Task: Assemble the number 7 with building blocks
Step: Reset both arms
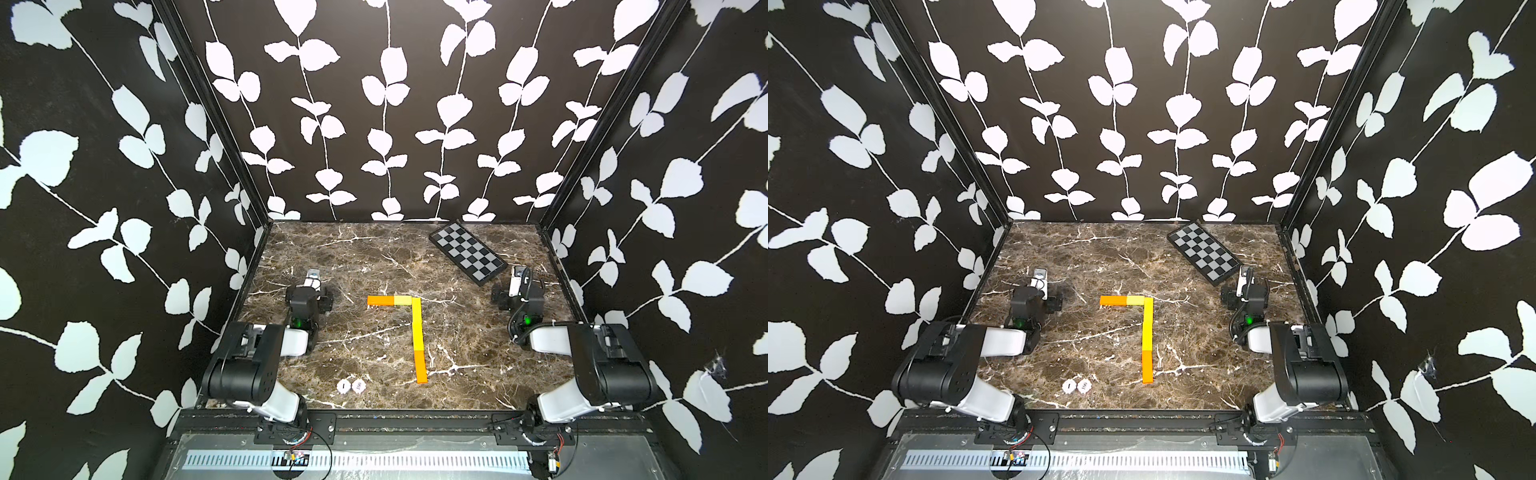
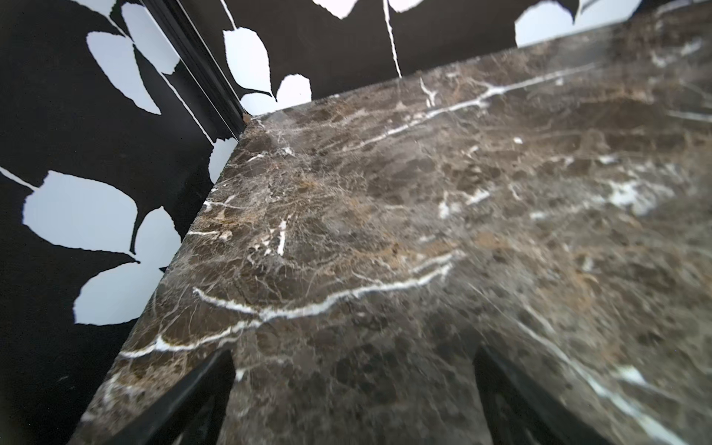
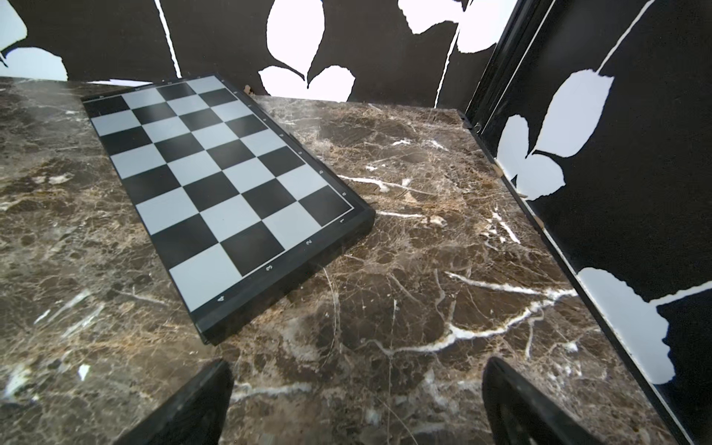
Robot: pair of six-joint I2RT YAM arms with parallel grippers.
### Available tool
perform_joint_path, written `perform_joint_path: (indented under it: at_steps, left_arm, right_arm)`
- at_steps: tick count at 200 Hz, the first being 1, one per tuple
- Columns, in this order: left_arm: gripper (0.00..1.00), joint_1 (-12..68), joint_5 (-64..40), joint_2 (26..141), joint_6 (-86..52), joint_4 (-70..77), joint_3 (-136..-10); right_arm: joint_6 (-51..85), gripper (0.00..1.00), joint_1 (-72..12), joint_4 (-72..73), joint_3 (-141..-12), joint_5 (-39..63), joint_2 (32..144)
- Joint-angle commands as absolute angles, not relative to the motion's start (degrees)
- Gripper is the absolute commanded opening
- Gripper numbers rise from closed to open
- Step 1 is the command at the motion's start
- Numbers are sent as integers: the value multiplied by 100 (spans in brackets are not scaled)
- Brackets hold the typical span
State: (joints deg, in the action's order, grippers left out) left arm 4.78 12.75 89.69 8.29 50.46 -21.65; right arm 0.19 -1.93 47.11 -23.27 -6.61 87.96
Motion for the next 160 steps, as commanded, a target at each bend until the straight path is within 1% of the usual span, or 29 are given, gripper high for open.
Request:
perform_joint_path:
  at_steps: [1, 6, 17, 32, 45, 60, 77, 93, 142, 160]
  left_arm:
    - [99, 334, 825, 8992, 574, 5349, -2269]
    - [99, 334, 801, 9023, 582, 5458, -2249]
    - [99, 330, 800, 8821, 526, 4895, -2329]
    - [99, 334, 815, 8979, 582, 5384, -2255]
    - [99, 334, 806, 8838, 536, 4962, -2319]
    - [99, 334, 810, 8954, 571, 5284, -2268]
    - [99, 334, 807, 8847, 537, 4996, -2313]
    - [99, 334, 802, 8911, 551, 5173, -2286]
    - [99, 334, 804, 8877, 539, 5068, -2297]
    - [99, 334, 804, 8868, 539, 5058, -2306]
  right_arm:
    - [-31, 99, -171, 4774, -2338, -573, 8749]
    - [-32, 99, -167, 4781, -2323, -573, 8748]
    - [-32, 99, -167, 4777, -2334, -579, 8739]
    - [-30, 99, -168, 4779, -2324, -575, 8744]
    - [-43, 99, -167, 4775, -2327, -575, 8744]
    - [-38, 99, -172, 4773, -2329, -573, 8737]
    - [-41, 99, -167, 4774, -2330, -579, 8740]
    - [-38, 99, -167, 4773, -2325, -578, 8746]
    - [-43, 99, -168, 4782, -2330, -580, 8750]
    - [-122, 99, -167, 4789, -2325, -349, 8741]
